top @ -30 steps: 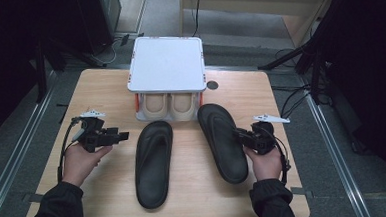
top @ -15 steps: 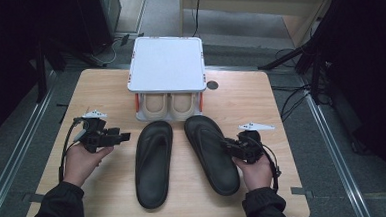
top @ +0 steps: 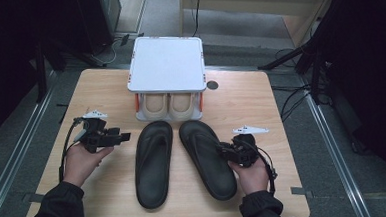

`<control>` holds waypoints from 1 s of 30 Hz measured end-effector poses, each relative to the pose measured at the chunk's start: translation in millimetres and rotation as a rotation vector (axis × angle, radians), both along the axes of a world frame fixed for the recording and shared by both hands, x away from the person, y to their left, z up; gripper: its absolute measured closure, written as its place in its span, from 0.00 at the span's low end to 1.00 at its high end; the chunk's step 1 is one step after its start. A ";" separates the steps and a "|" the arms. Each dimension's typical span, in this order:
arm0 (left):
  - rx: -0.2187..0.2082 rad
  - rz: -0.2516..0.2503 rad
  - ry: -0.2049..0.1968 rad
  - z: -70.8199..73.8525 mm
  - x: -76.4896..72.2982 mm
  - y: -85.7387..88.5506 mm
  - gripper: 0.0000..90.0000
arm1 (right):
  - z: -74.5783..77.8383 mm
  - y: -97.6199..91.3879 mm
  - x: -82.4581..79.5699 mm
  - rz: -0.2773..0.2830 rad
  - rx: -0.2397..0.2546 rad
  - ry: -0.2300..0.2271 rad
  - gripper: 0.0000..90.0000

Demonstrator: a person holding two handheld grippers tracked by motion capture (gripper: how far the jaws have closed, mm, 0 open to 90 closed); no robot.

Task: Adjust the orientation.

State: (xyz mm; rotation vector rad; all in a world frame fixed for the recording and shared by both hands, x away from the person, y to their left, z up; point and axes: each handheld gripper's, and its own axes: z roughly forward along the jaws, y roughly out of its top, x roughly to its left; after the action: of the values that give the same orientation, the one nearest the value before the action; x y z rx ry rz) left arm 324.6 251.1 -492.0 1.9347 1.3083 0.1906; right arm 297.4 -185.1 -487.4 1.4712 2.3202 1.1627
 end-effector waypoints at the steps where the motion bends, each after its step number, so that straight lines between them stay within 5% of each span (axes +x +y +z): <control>1: 0.000 -0.004 -0.001 0.4 -0.2 -0.2 0.48 | -1.0 1.6 0.6 0.001 -0.002 0.004 0.83; 16: 0.006 -0.010 0.001 -0.4 -0.3 -2.6 0.48 | -14.2 20.8 2.7 0.031 -0.013 0.037 0.78; 21: 0.008 -0.009 0.000 -0.5 -0.1 -2.3 0.48 | -14.3 19.9 3.5 0.029 0.015 0.040 0.65; 26: 0.005 -0.006 0.000 -0.2 -0.2 -1.4 0.48 | 0.1 10.8 -2.6 0.046 0.030 -0.028 0.70; 30: 0.007 -0.006 -0.002 0.1 -0.8 -2.1 0.48 | 6.1 1.6 -8.7 0.062 0.031 -0.045 0.91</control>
State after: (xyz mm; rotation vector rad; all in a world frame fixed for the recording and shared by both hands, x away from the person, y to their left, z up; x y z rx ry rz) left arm 323.8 249.0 -491.9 1.9436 1.3022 0.1938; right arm 288.7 -183.4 -481.3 1.3776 2.3437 1.2401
